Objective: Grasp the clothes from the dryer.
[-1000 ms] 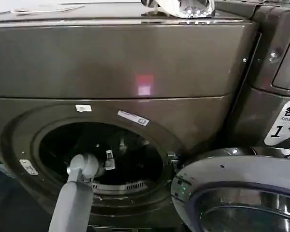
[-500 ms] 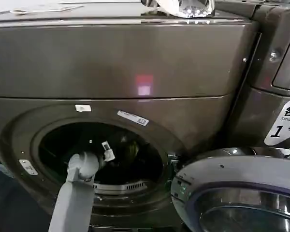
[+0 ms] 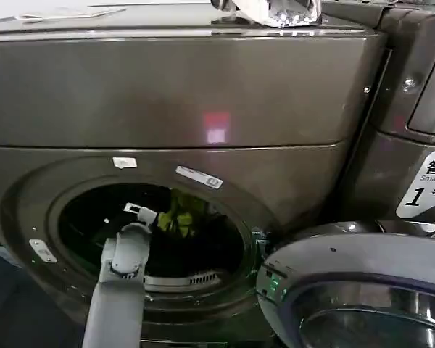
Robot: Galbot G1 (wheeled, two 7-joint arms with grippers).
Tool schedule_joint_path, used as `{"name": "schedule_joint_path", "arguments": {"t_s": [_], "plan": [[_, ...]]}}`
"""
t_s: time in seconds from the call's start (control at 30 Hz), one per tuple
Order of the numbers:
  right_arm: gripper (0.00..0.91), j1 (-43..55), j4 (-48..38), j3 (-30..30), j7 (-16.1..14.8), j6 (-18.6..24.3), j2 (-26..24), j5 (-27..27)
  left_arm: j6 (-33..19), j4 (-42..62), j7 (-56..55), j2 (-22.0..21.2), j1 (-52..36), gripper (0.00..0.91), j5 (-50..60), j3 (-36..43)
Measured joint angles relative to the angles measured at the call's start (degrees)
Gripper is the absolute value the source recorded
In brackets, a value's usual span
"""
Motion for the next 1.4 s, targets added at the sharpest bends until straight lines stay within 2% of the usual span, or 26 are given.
{"name": "schedule_joint_path", "arguments": {"t_s": [0.3,0.53,1.4], "plan": [[0.907,0.05,0.46,-0.35,-0.09,-0.02,0.11,0.5,2.88,-3.19,-15.96,-2.76,1.68,0.0,-13.81,0.02],[0.907,0.07,1.12,-0.32,0.05,-0.45,0.36,0.64,4.14,-4.29,-23.56,-3.56,2.71,0.0,-20.05,0.01],[0.907,0.43,1.57,-0.96,0.13,-0.35,0.52,2.28,5.99,-5.16,-30.52,-3.55,3.41,0.0,-25.72,0.22]]}}
